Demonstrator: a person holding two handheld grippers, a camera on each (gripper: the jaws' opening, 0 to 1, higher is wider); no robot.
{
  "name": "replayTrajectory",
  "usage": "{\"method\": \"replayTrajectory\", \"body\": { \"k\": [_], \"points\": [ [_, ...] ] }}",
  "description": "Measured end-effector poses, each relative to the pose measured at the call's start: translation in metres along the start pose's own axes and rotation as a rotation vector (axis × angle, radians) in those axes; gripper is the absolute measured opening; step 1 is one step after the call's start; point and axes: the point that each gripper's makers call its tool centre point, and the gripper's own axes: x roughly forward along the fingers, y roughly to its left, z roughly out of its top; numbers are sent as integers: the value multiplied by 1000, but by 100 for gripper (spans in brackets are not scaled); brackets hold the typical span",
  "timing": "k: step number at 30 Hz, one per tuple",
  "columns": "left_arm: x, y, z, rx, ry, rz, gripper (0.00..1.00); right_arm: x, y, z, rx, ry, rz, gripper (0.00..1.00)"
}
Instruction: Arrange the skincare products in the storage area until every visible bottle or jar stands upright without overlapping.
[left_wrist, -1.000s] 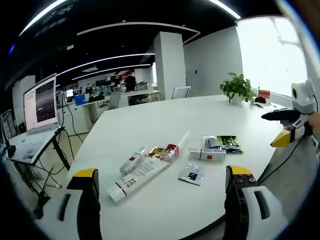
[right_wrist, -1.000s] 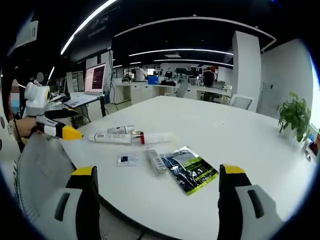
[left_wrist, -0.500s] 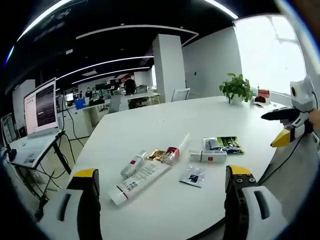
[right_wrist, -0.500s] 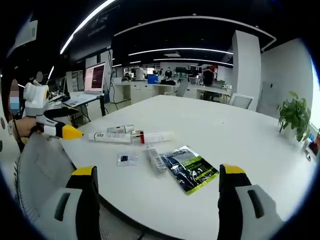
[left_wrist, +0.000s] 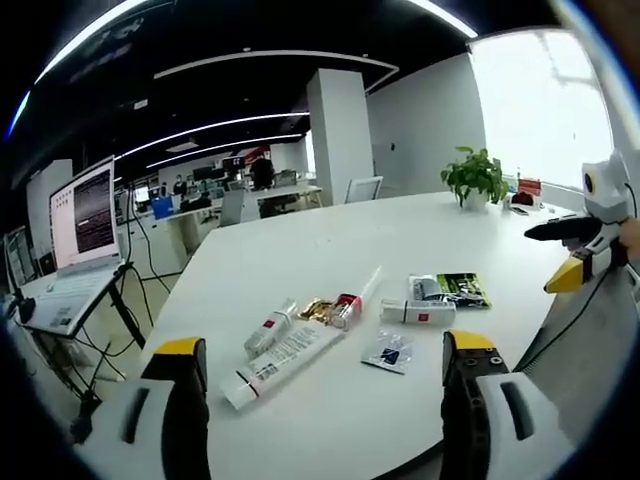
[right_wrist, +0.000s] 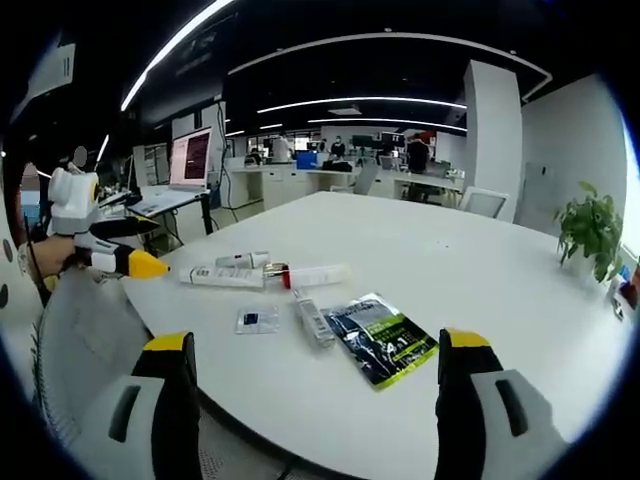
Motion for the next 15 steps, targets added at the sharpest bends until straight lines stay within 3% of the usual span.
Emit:
{"method": "replayTrajectory", "body": {
  "k": [15],
  "points": [
    [-3, -6, 0, -31, 12, -12, 94, 5, 5, -10, -33, 69, 40, 100]
  ]
}}
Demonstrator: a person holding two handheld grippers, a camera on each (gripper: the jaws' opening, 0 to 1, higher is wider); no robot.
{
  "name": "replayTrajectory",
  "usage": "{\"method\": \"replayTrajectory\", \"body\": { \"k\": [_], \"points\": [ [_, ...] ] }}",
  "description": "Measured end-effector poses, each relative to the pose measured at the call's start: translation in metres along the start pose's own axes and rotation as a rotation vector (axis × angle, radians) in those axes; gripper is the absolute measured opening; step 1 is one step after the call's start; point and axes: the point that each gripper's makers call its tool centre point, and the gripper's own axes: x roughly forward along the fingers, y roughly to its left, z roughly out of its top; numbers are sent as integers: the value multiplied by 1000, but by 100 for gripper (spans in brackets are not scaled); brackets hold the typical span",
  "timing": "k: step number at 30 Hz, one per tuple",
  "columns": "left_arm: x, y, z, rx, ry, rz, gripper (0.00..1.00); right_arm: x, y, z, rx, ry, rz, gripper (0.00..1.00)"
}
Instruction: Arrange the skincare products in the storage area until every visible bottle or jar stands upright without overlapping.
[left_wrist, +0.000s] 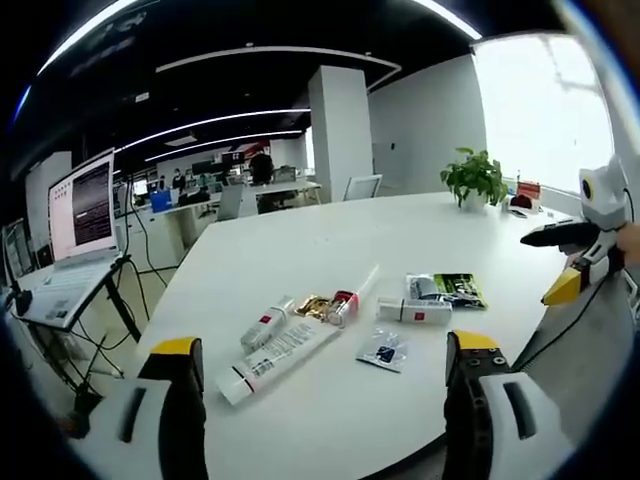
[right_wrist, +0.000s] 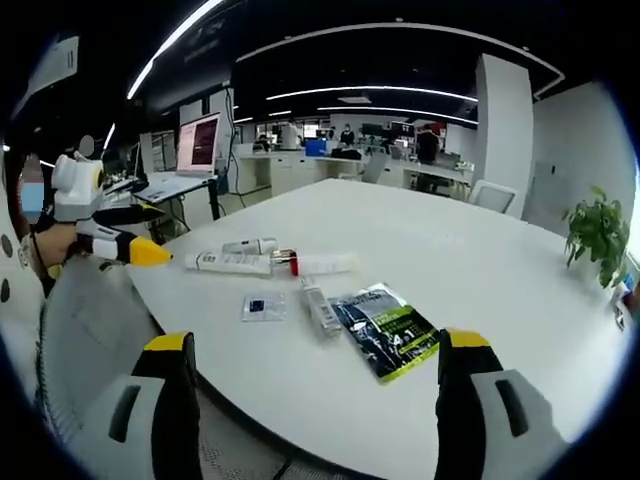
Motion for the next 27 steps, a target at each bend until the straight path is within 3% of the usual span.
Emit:
{"method": "replayTrajectory", "body": {
  "k": [10, 16, 20, 24, 27],
  "points": [
    [4, 4, -7, -41, 13, -29, 98, 9, -6, 4, -126, 52, 59, 100],
    [4, 1, -6, -43, 10, -43, 99, 20, -10, 22, -204, 59, 96, 100],
    [4, 2, -6, -52, 14, -57, 99, 32, -7, 31, -287, 90, 157, 100],
    [6, 9, -6, -120, 18, -81, 99, 46, -6, 41, -360, 112, 200, 100],
    [2, 3, -1, -100, 5, -79, 99, 56, -6, 54, -395, 103, 221, 100]
  ]
}}
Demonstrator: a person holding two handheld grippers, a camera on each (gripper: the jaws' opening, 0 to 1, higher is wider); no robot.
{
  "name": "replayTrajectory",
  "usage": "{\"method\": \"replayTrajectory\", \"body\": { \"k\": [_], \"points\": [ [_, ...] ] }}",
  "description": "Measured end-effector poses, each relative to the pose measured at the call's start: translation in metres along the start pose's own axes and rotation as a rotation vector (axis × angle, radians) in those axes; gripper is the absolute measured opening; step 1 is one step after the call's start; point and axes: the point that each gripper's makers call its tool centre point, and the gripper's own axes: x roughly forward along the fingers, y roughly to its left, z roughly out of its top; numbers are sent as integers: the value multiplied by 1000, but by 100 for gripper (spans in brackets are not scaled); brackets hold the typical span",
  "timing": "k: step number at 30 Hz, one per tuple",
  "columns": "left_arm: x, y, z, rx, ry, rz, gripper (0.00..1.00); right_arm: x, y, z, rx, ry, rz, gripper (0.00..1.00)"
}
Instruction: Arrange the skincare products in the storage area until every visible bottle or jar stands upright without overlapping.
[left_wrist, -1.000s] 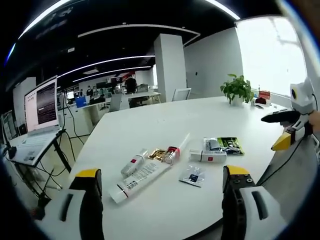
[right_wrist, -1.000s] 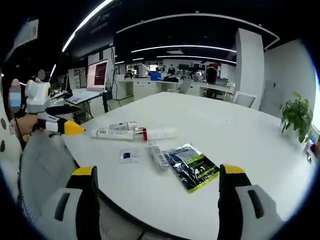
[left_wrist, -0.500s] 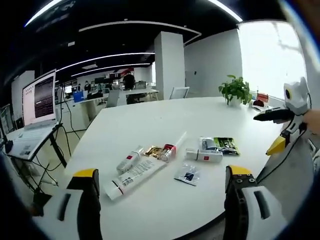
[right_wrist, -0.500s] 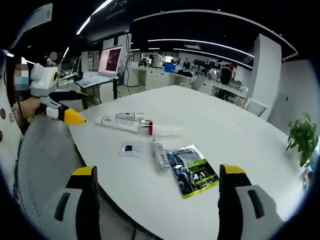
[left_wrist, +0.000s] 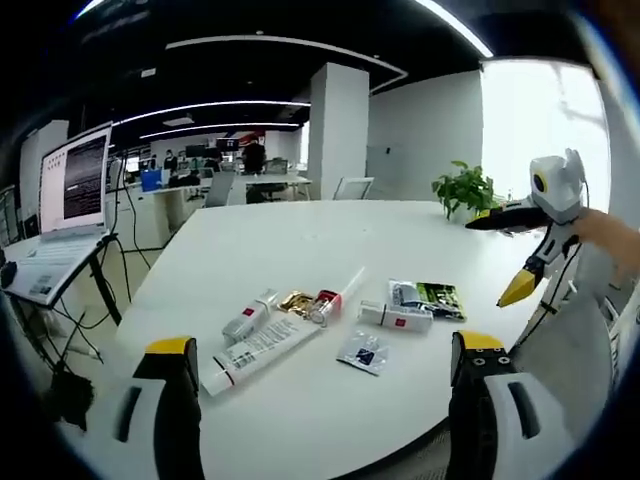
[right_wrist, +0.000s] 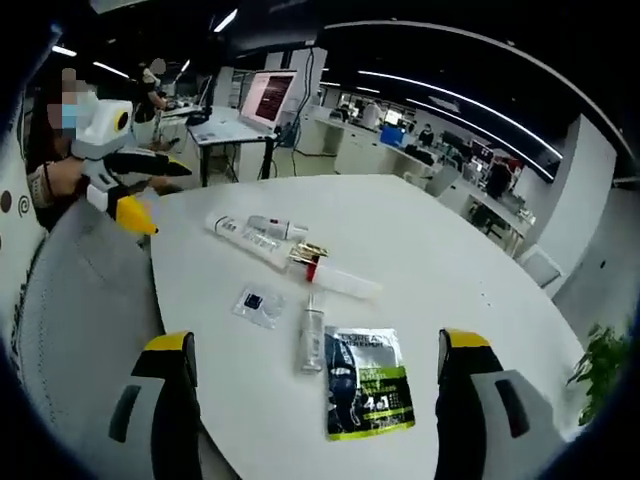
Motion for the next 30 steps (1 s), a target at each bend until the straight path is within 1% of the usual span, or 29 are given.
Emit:
{"method": "replayTrajectory", "body": {
  "k": [1, 2, 3, 5, 7, 9, 10, 11, 13, 16, 18, 21, 24, 27, 30],
  "points": [
    [0, 0, 0, 4, 3, 1, 99, 4, 2, 4, -27, -9, 31, 100],
    [0, 0, -1, 17, 8, 6, 99, 9, 3, 7, -31, -10, 50, 100],
    [0, -1, -1, 23, 15, 0, 99, 13, 3, 8, -46, 4, 72, 98],
    [0, -1, -2, 23, 19, -5, 99, 18, 9, 16, -68, -5, 122, 92],
    [-1, -1, 1, 23, 12, -5, 99, 24, 9, 21, -61, -4, 137, 92],
    [-1, 1, 5, 29, 6, 2, 99, 30, 10, 23, -86, 6, 159, 92],
    [-1, 1, 6, 33, 3, 4, 99, 34, 10, 21, -118, 33, 175, 90],
    [0, 1, 9, 29, -7, 1, 99, 37, 10, 21, -134, 41, 185, 89],
    [2, -2, 14, 10, -22, -11, 99, 45, 7, 24, -140, 52, 195, 88],
    [4, -6, 18, 24, -41, -20, 99, 56, 0, 29, -169, 62, 207, 88],
    [8, -9, 20, 6, -53, -32, 99, 65, -7, 31, -217, 82, 220, 86],
    [14, -11, 21, -5, -56, -45, 99, 75, -10, 36, -242, 92, 250, 79],
    [18, -14, 16, 2, -39, -51, 99, 86, -7, 42, -276, 96, 269, 78],
    [20, -14, 14, 1, -33, -50, 99, 99, -6, 42, -318, 117, 305, 72],
    [21, -12, 13, -17, -34, -47, 99, 112, -4, 41, -341, 135, 335, 71]
  ]
}}
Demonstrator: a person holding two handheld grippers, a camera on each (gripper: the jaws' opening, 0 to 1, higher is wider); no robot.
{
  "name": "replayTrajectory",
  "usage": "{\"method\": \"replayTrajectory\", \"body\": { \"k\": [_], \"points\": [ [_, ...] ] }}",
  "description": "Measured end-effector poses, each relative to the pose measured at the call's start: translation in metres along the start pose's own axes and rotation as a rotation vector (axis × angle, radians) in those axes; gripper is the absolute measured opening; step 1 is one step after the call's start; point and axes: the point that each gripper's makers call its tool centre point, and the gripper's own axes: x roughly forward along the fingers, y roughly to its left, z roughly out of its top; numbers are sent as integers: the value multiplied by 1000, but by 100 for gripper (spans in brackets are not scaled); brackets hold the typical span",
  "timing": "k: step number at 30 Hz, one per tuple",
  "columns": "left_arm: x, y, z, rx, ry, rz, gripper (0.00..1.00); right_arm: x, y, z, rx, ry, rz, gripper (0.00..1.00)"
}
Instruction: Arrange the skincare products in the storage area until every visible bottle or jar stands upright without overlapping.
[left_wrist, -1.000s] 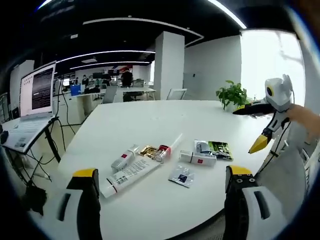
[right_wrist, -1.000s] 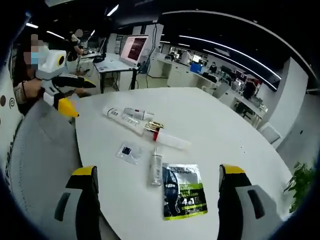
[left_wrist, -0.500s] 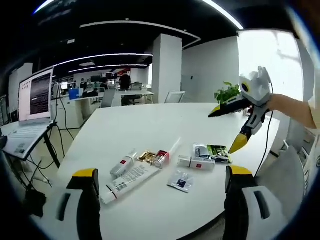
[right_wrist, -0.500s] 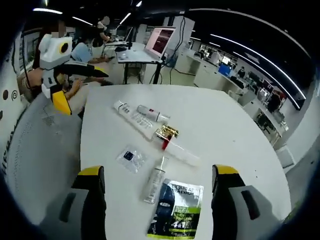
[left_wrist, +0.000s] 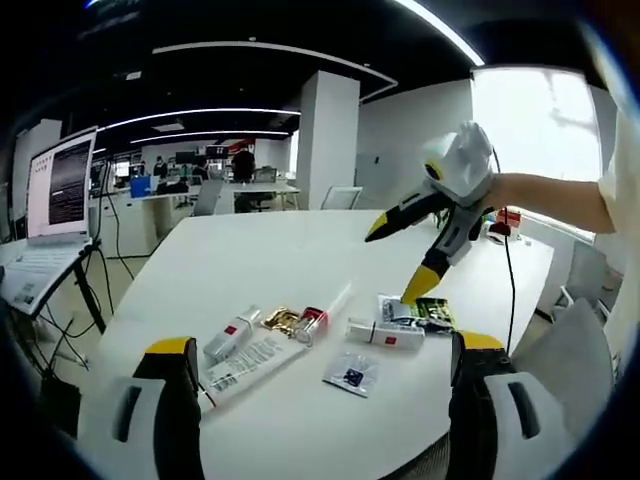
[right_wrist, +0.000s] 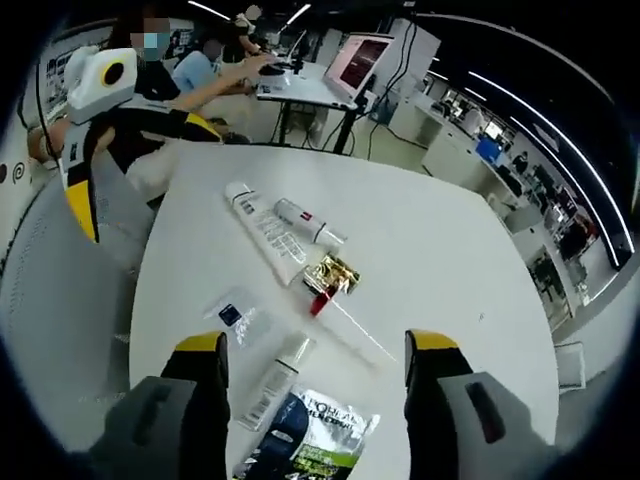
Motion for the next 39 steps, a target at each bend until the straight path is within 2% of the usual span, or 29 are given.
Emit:
{"method": "replayTrajectory", "body": {
  "k": [6, 10, 11, 18, 23, 26, 31, 35, 39],
  "points": [
    [5, 2, -4, 2, 7, 10, 99, 28, -12, -4, -53, 65, 52, 67],
    [8, 6, -6, -27, 2, 12, 99, 45, -23, -9, -64, 107, 65, 59],
    [9, 7, -7, -28, 4, 15, 99, 45, -18, -8, -68, 113, 67, 58],
    [15, 7, -12, 7, 21, 23, 99, 67, -19, -13, -168, 180, 99, 54],
    [16, 7, -14, -23, 24, 14, 99, 85, -19, -19, -231, 227, 126, 50],
    [17, 8, -15, -33, 24, 12, 99, 93, -19, -24, -298, 266, 142, 48],
    [17, 9, -16, -33, 27, 18, 98, 110, -23, -30, -339, 306, 170, 44],
    [17, 8, -16, -29, 34, 11, 98, 117, -23, -36, -428, 364, 215, 43],
    [18, 8, -18, -35, 42, 10, 98, 124, -20, -42, -444, 398, 260, 42]
  ]
}}
